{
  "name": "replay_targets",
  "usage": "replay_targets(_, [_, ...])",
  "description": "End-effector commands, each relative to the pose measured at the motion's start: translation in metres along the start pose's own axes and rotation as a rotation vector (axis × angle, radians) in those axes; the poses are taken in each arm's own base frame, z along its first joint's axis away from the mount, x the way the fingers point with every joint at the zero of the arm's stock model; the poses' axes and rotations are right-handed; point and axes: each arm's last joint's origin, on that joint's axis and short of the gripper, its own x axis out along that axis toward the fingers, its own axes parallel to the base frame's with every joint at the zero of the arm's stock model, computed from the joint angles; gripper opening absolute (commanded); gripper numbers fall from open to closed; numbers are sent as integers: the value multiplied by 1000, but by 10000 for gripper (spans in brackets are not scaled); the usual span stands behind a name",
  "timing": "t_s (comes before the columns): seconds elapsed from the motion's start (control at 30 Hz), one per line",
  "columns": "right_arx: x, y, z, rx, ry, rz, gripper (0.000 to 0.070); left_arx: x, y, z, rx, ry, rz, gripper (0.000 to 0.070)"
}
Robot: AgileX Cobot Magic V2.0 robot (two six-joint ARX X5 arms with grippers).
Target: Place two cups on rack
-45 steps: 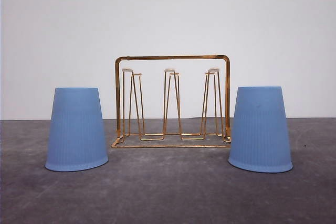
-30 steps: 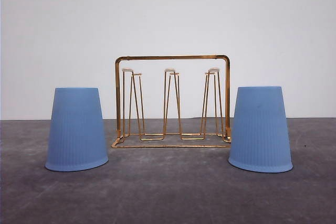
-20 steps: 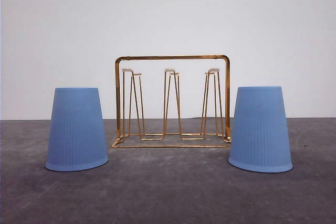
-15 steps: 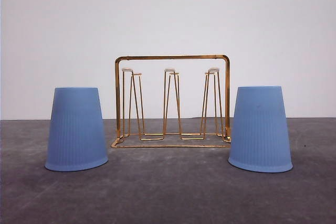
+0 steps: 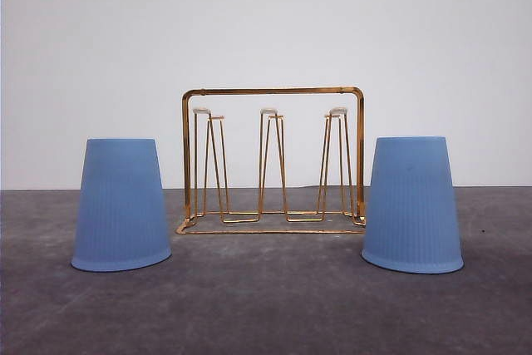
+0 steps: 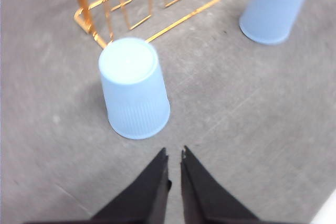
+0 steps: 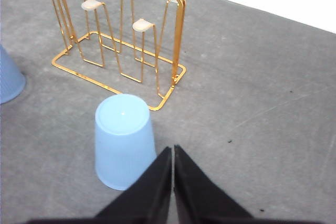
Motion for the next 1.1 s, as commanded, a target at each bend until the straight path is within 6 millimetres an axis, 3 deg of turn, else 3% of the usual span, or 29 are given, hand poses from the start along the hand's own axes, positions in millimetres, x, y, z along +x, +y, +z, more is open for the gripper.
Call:
replay_targets(0.0, [-1, 0, 3, -23, -15, -2, 227, -3, 0, 7, 59, -35, 4, 330])
replay_targets(0.07, [-1, 0, 3, -22, -15, -6, 417, -3, 1, 8, 55, -53, 9, 539])
replay_targets(0.13, [-1, 0, 3, -20, -15, -7, 475, -3, 1, 10, 31, -74, 14, 556])
replay_targets(0.4, [-1, 0, 4, -18, -16, -6, 475, 19, 10, 25, -107, -117, 13, 556])
replay_targets(0.77, [-1, 0, 4, -17, -16, -6, 474, 101, 34, 39, -142, -68, 18, 557])
replay_targets(1.07, [-1, 0, 4, -18, -16, -6, 474, 159, 42, 22, -169, 67, 1, 557])
